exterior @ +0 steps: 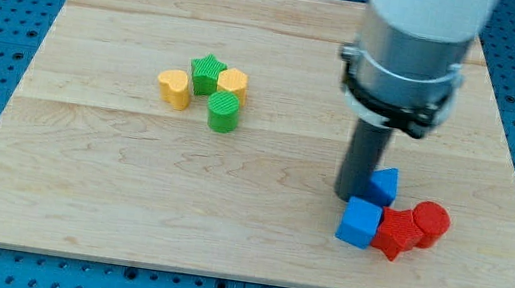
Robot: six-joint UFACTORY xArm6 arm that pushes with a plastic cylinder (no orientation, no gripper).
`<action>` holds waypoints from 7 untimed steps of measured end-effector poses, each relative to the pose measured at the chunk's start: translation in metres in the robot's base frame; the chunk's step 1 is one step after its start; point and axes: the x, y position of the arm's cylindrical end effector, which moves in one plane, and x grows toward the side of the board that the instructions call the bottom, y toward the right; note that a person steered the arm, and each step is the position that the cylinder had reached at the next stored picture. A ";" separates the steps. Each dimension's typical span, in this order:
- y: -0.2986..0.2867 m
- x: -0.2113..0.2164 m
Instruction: Move blue blocks upwards
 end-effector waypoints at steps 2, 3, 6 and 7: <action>0.011 0.032; 0.009 0.009; -0.108 0.044; -0.087 0.097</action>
